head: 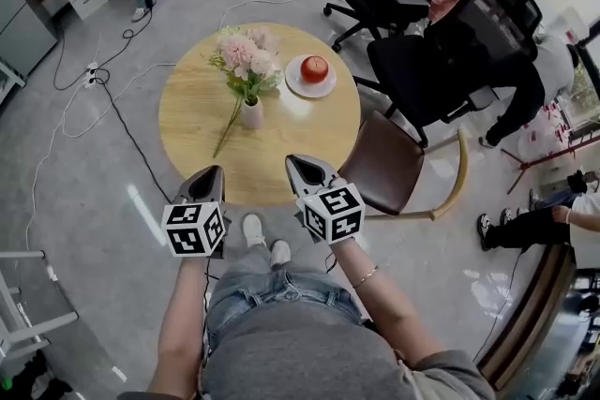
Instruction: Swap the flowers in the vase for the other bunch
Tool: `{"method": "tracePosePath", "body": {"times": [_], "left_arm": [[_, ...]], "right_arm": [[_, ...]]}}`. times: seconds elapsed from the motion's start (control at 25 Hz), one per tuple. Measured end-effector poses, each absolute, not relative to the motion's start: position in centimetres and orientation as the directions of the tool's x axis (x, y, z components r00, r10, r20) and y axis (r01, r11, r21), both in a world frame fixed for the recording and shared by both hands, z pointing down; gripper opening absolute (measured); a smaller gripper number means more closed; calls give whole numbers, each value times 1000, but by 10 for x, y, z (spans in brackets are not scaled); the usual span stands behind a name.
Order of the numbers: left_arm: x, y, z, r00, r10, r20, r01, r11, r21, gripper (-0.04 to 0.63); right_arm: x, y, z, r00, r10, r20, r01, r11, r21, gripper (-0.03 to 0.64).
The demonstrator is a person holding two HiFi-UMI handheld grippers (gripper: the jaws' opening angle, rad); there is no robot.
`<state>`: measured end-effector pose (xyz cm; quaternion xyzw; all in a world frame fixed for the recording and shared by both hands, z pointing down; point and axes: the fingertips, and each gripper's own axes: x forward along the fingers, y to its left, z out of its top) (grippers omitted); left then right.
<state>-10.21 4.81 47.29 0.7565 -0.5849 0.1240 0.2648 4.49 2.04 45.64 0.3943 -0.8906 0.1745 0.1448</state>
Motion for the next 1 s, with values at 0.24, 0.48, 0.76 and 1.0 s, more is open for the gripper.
{"method": "tracePosePath", "body": {"times": [0.24, 0.48, 0.76, 1.0], "left_arm": [[-95, 68, 456, 271, -836, 476, -958, -185, 221, 23], [-87, 87, 445, 253, -855, 452, -962, -173, 211, 23], [-80, 104, 435, 239, -871, 430, -965, -165, 203, 23], [-73, 113, 425, 239, -876, 419, -965, -165, 205, 23]], "right_arm": [[51, 37, 446, -655, -658, 372, -748, 634, -194, 9], [62, 53, 438, -660, -662, 355, -744, 641, -188, 9], [69, 66, 429, -658, -671, 342, -745, 648, -161, 9], [73, 75, 423, -661, -670, 338, -743, 648, -167, 9]]}}
